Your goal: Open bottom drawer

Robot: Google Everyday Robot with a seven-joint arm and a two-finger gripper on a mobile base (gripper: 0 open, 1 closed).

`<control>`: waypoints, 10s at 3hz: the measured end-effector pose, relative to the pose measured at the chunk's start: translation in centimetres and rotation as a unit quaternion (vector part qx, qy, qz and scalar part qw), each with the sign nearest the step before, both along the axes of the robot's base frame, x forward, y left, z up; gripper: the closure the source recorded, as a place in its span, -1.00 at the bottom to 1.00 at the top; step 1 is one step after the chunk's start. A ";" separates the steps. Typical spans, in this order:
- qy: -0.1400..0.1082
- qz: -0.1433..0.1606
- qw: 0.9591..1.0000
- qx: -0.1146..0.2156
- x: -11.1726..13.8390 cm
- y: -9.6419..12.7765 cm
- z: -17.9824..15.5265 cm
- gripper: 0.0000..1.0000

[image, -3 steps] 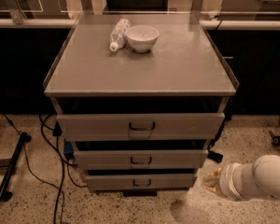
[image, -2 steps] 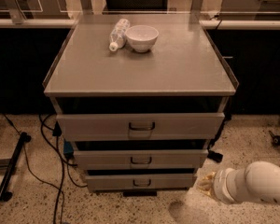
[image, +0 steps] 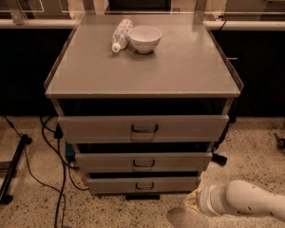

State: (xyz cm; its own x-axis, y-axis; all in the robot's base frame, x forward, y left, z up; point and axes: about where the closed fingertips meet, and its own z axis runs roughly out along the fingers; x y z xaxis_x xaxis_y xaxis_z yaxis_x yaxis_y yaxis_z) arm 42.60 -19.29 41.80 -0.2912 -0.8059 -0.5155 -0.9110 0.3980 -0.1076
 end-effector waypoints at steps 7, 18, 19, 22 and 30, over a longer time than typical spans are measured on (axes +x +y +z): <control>0.014 0.038 0.998 0.042 2.1 1.9 -12.2 -1.00; -0.091 0.143 0.985 -0.035 11.6 3.4 -21.2 -1.00; -0.102 0.141 0.984 -0.046 12.6 2.5 -21.5 -1.00; -0.051 0.115 0.991 -0.043 16.3 -0.1 -24.2 -1.00; 0.107 0.112 0.987 -0.054 11.8 -0.6 -25.2 -1.00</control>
Offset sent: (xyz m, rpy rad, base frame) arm 0.0074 0.0054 -0.0506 0.0268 0.0220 0.0111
